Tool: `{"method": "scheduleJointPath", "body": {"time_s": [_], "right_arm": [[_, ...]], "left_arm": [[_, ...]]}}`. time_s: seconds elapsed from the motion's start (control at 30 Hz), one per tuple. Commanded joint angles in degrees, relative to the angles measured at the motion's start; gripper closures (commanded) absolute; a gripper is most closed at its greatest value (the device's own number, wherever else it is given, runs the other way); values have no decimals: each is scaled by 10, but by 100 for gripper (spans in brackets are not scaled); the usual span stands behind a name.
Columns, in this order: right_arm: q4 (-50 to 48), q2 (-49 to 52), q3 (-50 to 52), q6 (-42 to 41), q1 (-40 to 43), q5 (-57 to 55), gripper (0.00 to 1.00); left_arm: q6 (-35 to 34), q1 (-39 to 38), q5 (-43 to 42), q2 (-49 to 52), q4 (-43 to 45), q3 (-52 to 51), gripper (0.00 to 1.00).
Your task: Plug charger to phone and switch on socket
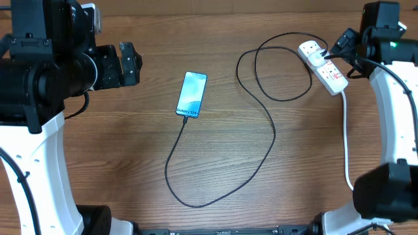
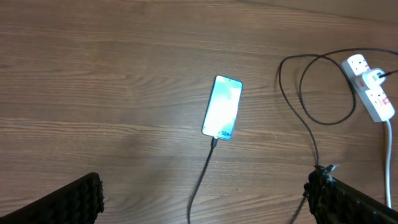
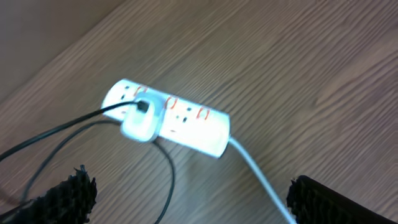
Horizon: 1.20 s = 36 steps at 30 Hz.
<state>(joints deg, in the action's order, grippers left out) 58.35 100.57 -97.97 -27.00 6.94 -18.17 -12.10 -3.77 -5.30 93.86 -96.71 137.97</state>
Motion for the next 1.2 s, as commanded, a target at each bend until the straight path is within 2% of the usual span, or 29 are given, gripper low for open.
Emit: {"method": "scheduleJointPath", "body": {"time_s": [0.0,0.2,0.33,0.43,0.8,0.97,1.17], "right_arm": [[-14,50,3,35,17,7,0],[31,126,-85,79,62,111,0],[73,182,-179,92,86,119,0],[75,218,-211,93,96,122,0],[44,338,-212,53,105,136,0],[16,359,-212,3,108,146,0],[-13,360,-211,-8,108,168,0]], "left_arm": [[-12,-4,13,-4,-1,-4,0],[-12,-4,13,-4,-1,-4,0],[-12,-4,12,-3,-1,-4,0],[-12,-4,13,-3,-1,-4,0],[-12,-4,13,-3,-1,-3,1],[-12,-4,13,-3,-1,-4,1],[-12,-4,13,-3,-1,-3,0]]}}
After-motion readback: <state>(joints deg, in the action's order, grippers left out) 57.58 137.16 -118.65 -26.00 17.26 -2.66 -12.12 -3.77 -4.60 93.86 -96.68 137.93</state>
